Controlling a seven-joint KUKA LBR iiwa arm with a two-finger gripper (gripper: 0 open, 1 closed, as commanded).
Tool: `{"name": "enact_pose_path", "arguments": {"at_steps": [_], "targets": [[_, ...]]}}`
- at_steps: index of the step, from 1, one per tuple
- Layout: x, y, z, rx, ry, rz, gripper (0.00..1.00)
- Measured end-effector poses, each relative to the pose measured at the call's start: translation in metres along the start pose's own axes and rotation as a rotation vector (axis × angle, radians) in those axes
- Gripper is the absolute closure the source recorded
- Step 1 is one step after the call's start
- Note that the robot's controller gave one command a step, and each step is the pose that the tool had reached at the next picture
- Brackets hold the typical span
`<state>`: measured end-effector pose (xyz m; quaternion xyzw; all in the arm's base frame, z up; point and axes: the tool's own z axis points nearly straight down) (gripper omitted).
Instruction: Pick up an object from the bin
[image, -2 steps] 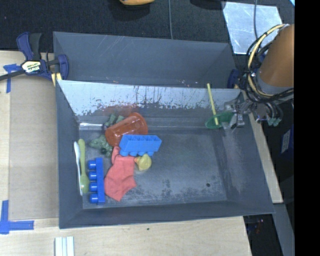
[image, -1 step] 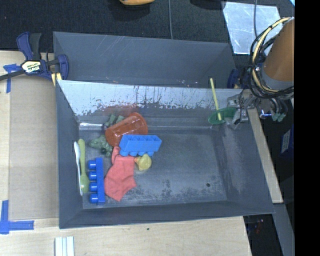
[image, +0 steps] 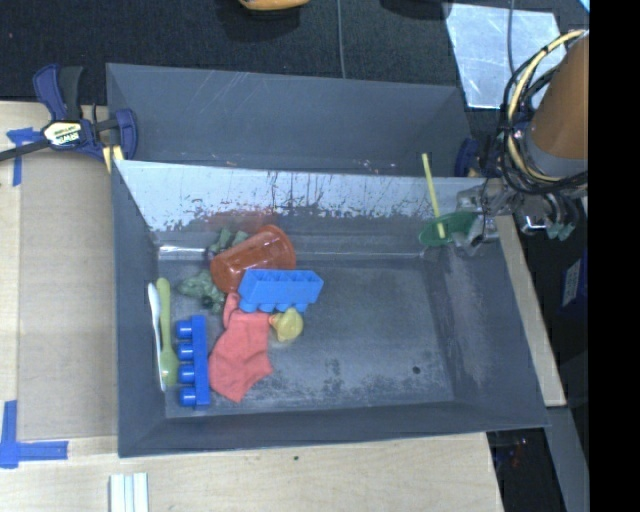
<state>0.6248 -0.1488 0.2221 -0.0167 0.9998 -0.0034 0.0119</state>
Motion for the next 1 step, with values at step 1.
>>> {"name": "enact_pose_path", "arguments": {"at_steps": [1], "targets": [[-0.0004, -0.0002, -0.0039, 0.0, -0.002, 0.0, 1.0]]}}
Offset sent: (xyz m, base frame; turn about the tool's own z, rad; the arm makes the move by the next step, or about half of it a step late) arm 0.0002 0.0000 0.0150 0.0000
